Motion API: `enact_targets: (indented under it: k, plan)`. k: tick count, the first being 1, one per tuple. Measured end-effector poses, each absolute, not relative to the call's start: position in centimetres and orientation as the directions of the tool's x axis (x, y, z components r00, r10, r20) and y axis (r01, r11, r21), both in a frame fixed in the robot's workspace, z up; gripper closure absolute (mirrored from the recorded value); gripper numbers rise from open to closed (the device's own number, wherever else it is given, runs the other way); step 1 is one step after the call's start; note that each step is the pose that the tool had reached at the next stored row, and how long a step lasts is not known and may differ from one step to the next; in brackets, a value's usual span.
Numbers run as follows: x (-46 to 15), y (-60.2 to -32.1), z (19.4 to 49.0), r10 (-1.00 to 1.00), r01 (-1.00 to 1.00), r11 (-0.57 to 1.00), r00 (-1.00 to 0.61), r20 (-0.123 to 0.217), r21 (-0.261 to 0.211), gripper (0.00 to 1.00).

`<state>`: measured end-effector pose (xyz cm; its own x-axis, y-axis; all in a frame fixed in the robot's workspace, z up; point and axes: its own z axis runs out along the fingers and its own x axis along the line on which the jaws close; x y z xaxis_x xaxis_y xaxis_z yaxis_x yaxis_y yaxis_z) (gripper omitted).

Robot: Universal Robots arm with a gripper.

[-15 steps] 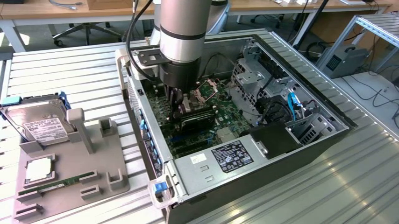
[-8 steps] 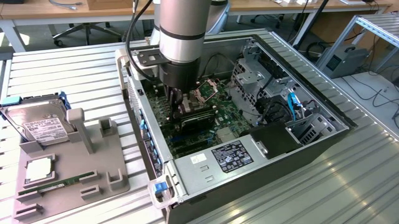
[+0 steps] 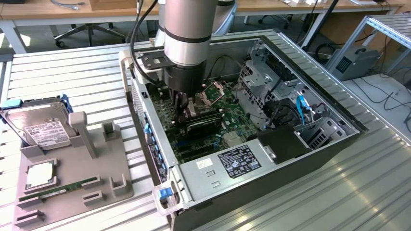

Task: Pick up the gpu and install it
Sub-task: 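Press down on the gpu until it lock into place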

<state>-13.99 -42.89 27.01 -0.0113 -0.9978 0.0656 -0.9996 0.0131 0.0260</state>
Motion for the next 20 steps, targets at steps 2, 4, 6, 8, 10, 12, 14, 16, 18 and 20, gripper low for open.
enact_targets:
  k: [2, 4, 6, 8, 10, 12, 14, 16, 18, 20]
  plan:
    - [-14.0, -42.9, 27.0, -0.998, -1.0, 0.013, -0.011, 0.065, 0.026, 0.89]
    - [-14.0, -42.9, 27.0, -0.998, -1.0, 0.013, -0.011, 0.065, 0.026, 0.89]
    - [-13.9, -42.9, 27.1, -0.998, -1.0, 0.013, -0.012, 0.064, 0.025, 0.89]
    - [-13.8, -42.9, 27.3, -0.998, -1.0, 0.013, -0.011, 0.064, 0.025, 0.89]
    - [-13.4, -42.9, 27.4, -0.998, -1.0, 0.013, -0.011, 0.065, 0.027, 0.89]
    - [-12.8, -42.9, 27.4, -0.998, -0.999, 0.013, -0.011, 0.065, 0.031, 0.89]
    - [-11.9, -42.9, 27.4, -0.998, -0.999, 0.013, -0.011, 0.065, 0.037, 0.89]
    - [-11.3, -42.9, 27.4, -0.998, -0.999, 0.013, -0.01, 0.065, 0.042, 0.89]
    - [-10.7, -42.9, 27.4, -0.998, -0.999, 0.013, -0.01, 0.065, 0.046, 0.89]
    - [-10.2, -42.9, 27.4, -0.998, -0.999, 0.013, -0.01, 0.065, 0.052, 0.89]
